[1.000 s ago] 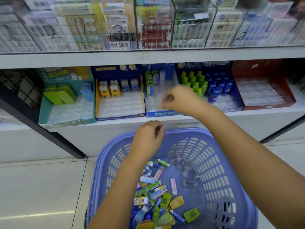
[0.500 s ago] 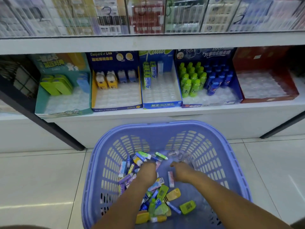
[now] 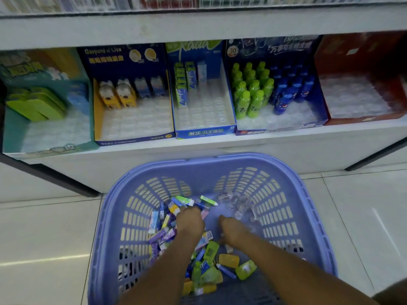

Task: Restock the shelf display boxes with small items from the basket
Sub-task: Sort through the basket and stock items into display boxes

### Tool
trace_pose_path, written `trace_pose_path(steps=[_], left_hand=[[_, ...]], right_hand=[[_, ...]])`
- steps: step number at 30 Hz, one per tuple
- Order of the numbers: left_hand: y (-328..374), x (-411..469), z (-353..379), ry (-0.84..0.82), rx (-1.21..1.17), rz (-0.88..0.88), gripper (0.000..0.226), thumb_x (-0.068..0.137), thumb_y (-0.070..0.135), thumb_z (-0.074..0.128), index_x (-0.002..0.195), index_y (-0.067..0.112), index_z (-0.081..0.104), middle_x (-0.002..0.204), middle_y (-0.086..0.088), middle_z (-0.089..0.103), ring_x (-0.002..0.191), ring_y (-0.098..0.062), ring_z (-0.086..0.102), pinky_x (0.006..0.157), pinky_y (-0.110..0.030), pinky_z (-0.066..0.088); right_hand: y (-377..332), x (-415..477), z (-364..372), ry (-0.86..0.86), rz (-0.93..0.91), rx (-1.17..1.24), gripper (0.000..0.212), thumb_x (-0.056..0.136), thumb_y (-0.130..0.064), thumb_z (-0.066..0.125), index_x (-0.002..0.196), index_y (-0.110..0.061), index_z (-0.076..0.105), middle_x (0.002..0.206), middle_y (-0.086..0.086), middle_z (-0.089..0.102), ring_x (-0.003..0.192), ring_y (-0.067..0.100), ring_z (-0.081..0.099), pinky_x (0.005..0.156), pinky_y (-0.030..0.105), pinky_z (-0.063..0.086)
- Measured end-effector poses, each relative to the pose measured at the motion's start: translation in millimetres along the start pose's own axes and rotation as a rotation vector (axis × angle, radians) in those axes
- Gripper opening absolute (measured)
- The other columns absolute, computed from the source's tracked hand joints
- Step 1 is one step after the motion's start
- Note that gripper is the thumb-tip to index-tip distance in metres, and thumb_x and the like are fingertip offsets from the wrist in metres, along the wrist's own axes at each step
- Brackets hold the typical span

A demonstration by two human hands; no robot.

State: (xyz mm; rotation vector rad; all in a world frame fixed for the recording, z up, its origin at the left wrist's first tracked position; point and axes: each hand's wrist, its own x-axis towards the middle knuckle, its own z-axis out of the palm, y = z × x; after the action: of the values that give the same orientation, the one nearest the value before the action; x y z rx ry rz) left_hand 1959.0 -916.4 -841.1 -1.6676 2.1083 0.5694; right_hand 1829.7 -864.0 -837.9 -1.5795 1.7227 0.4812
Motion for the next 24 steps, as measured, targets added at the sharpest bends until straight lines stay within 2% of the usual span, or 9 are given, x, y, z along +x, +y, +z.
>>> trace_pose_path(steps=[3, 5, 7, 9, 12, 15, 18, 21, 24], left_hand=[[1.6, 1.4, -12.9, -0.077, -0.131, 0.003, 0.028, 0.089, 0.030, 0.054, 0.103, 0.007, 0.062, 0.106, -0.013, 0.065, 0.107, -0.030, 0.056, 0.080, -0.034, 0.047], [0.1, 1.8, -30.3, -0.156, -0.307, -0.058, 0.031, 0.087, 0.036, 0.058, 0.081, 0.006, 0.061, 0.084, -0.009, 0.064, 0.086, -0.027, 0.062, 0.065, -0.028, 0.043], [-4.8, 2.1, -52.3, -0.239, -0.508, -0.087, 0.033, 0.081, 0.032, 0.066, 0.060, 0.012, 0.050, 0.056, -0.002, 0.053, 0.057, -0.018, 0.056, 0.050, -0.020, 0.037], [-12.3, -2.9, -82.6, -0.319, -0.586, -0.018, 0.035, 0.076, 0.027, 0.068, 0.050, 0.016, 0.046, 0.039, 0.002, 0.046, 0.038, -0.012, 0.044, 0.041, -0.017, 0.031], [-23.4, -18.3, -130.6, -0.352, -0.628, 0.110, 0.036, 0.080, 0.028, 0.060, 0.048, 0.017, 0.049, 0.040, 0.001, 0.050, 0.043, -0.014, 0.046, 0.051, -0.020, 0.037], [-31.9, -36.9, -171.2, -0.264, -0.746, 0.149, 0.030, 0.088, 0.021, 0.050, 0.062, 0.013, 0.062, 0.063, -0.007, 0.064, 0.054, -0.016, 0.052, 0.062, -0.027, 0.044], [-39.9, -59.0, -204.9, -0.187, -0.971, 0.216, 0.027, 0.092, 0.012, 0.047, 0.078, 0.010, 0.070, 0.063, -0.003, 0.062, 0.051, -0.011, 0.050, 0.051, -0.019, 0.043], [-44.9, -76.6, -229.1, -0.055, -1.177, 0.309, 0.027, 0.095, 0.018, 0.049, 0.082, 0.014, 0.072, 0.060, 0.006, 0.061, 0.050, -0.004, 0.050, 0.049, -0.013, 0.043], [-42.4, -85.1, -242.6, 0.086, -1.374, 0.353, 0.024, 0.096, 0.023, 0.051, 0.087, 0.014, 0.072, 0.063, 0.009, 0.062, 0.054, -0.002, 0.052, 0.053, -0.012, 0.045]], right_hand=[[-6.8, -4.1, -28.6, -0.029, 0.044, 0.193, 0.043, 0.091, -0.016, 0.056, 0.130, 0.001, 0.048, 0.131, 0.018, 0.051, 0.119, 0.029, 0.050, 0.099, 0.032, 0.037], [-6.4, -11.5, -57.0, -0.037, 0.058, 0.283, 0.035, 0.088, -0.013, 0.060, 0.120, -0.001, 0.059, 0.124, 0.016, 0.059, 0.114, 0.027, 0.056, 0.093, 0.030, 0.042], [-3.1, -17.4, -79.9, -0.042, -0.013, 0.265, 0.031, 0.079, -0.008, 0.069, 0.109, -0.002, 0.067, 0.105, 0.014, 0.068, 0.090, 0.021, 0.065, 0.073, 0.026, 0.050], [-1.7, -30.8, -106.2, 0.038, -0.070, 0.342, 0.032, 0.070, -0.002, 0.074, 0.101, -0.006, 0.068, 0.091, 0.009, 0.067, 0.075, 0.012, 0.059, 0.057, 0.017, 0.043], [-2.8, -54.3, -143.4, 0.129, -0.176, 0.433, 0.033, 0.065, 0.000, 0.078, 0.092, -0.015, 0.069, 0.084, 0.002, 0.064, 0.075, 0.010, 0.056, 0.055, 0.014, 0.040], [-6.1, -81.6, -176.3, 0.187, -0.285, 0.548, 0.029, 0.066, -0.004, 0.081, 0.087, -0.020, 0.071, 0.074, -0.005, 0.060, 0.066, 0.002, 0.054, 0.060, 0.013, 0.043], [-13.7, -113.2, -211.2, 0.303, -0.404, 0.683, 0.026, 0.072, -0.004, 0.078, 0.089, -0.023, 0.072, 0.079, 0.000, 0.062, 0.071, 0.003, 0.056, 0.070, 0.013, 0.047], [-25.9, -133.2, -243.6, 0.600, -0.419, 0.857, 0.026, 0.071, -0.006, 0.079, 0.085, -0.026, 0.070, 0.086, 0.004, 0.066, 0.073, 0.009, 0.061, 0.078, 0.026, 0.052], [-34.0, -134.7, -275.2, 0.979, -0.425, 0.915, 0.019, 0.068, -0.013, 0.081, 0.081, -0.023, 0.072, 0.076, -0.007, 0.072, 0.068, 0.002, 0.066, 0.066, 0.017, 0.054]])
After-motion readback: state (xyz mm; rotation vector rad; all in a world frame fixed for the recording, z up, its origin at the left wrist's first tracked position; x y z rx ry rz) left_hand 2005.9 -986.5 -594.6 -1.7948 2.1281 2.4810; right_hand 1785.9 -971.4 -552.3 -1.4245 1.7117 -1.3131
